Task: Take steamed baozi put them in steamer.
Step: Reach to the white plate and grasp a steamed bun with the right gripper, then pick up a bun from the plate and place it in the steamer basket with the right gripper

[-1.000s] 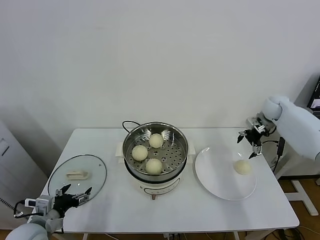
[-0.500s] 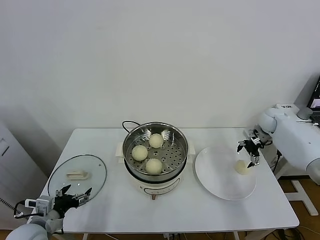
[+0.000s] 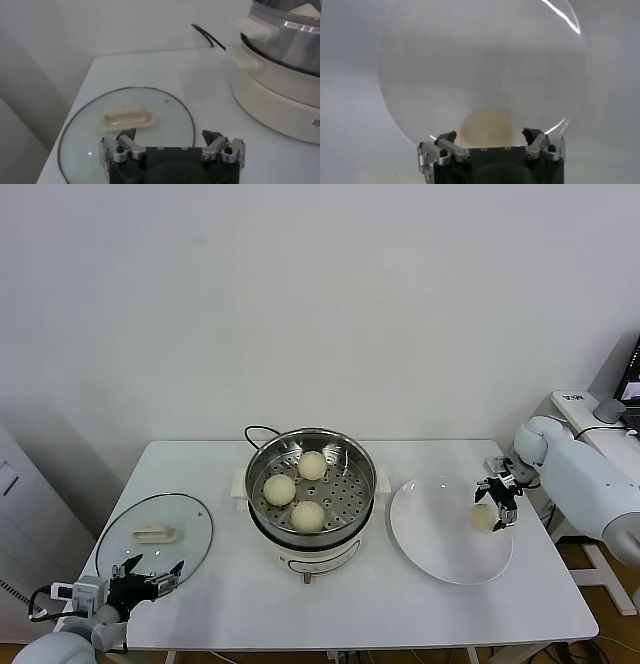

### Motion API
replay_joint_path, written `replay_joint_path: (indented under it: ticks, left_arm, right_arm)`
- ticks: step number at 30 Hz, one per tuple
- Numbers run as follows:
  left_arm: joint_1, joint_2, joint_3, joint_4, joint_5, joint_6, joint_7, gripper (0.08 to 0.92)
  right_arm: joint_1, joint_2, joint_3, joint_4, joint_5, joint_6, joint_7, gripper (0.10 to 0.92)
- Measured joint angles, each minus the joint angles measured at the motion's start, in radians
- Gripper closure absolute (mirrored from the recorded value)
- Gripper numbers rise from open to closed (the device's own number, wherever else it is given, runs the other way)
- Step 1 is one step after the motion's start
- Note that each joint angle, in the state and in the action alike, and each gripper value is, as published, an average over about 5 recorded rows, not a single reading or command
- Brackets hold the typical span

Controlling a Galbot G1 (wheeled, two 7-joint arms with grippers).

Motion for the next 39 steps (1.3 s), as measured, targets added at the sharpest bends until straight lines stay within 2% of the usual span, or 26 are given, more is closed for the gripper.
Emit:
replay_joint_path:
  ticks: [9,20,26,39]
  left_arm:
    - [0.003,0.001,0.0,0.0,0.0,-0.003,0.001,0.177]
    - [0.004,-0.008,0.003,-0.01,0.003,0.003,-0.003,0.177]
    - [0.003,-0.012,0.002,-0.017,0.01,0.011,-0.009,0.177]
    - [0.002,-0.01,0.0,-0.034,0.012,0.018,-0.015,0.177]
  right_arm:
    - [-0.015,0.014,0.04,-0.026,-0.018,-0.001,0.01,0.471]
    - [0.01,-0.007,0.006,0.003,0.054,-0.039,-0.01,0.482]
    - [0.082,-0.055,-0.112,0.093,0.191,-0.1,-0.014,0.482]
    - [0.464,-0.145,-0.539,0.406,0.613,-0.335,0.035,0.482]
